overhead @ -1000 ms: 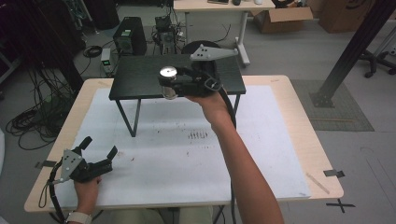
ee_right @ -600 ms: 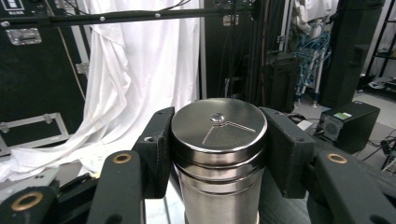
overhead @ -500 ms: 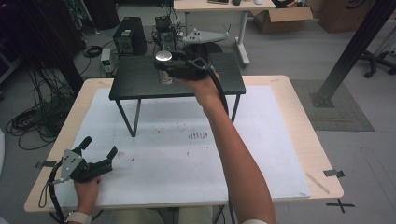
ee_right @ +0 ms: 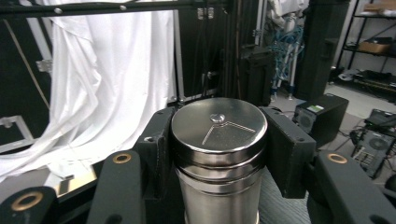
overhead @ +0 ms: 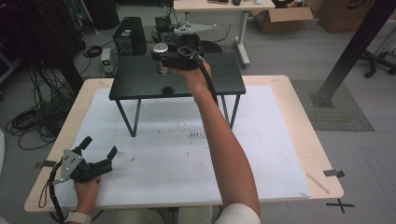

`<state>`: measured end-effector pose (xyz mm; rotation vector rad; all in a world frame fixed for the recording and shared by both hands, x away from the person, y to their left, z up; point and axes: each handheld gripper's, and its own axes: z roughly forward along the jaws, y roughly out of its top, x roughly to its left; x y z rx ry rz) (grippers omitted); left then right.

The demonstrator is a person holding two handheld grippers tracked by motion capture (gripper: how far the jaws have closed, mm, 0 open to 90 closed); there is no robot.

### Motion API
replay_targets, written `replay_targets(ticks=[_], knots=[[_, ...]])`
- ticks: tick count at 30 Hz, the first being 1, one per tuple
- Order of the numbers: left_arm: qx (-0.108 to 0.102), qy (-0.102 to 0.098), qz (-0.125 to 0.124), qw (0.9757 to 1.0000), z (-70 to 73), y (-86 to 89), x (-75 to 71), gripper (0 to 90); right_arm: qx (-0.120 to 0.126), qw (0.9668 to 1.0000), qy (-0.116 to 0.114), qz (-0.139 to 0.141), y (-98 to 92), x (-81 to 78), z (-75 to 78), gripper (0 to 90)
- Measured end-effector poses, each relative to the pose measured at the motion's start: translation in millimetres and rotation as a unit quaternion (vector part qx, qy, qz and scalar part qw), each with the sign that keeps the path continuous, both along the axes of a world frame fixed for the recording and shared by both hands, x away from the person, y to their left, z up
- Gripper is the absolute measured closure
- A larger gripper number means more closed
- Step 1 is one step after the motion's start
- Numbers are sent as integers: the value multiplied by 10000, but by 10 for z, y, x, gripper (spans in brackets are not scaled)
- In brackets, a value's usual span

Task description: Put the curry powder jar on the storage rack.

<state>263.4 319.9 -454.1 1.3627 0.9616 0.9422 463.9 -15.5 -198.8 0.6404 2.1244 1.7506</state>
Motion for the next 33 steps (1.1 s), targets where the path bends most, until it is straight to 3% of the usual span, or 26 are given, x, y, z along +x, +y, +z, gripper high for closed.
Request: replay_targets(ticks=[11, 21, 33], knots=[[-4, -5, 0, 10000, 0, 1, 0, 2, -165, 9988, 288, -356, 63, 283, -192, 480], [-2, -8, 0, 10000, -1, 1, -1, 2, -286, 9978, 472, -360, 102, 355, -288, 479], [10, -10, 1, 10000, 0, 0, -1, 2, -210, 9980, 487, -332, 78, 351, -306, 456]])
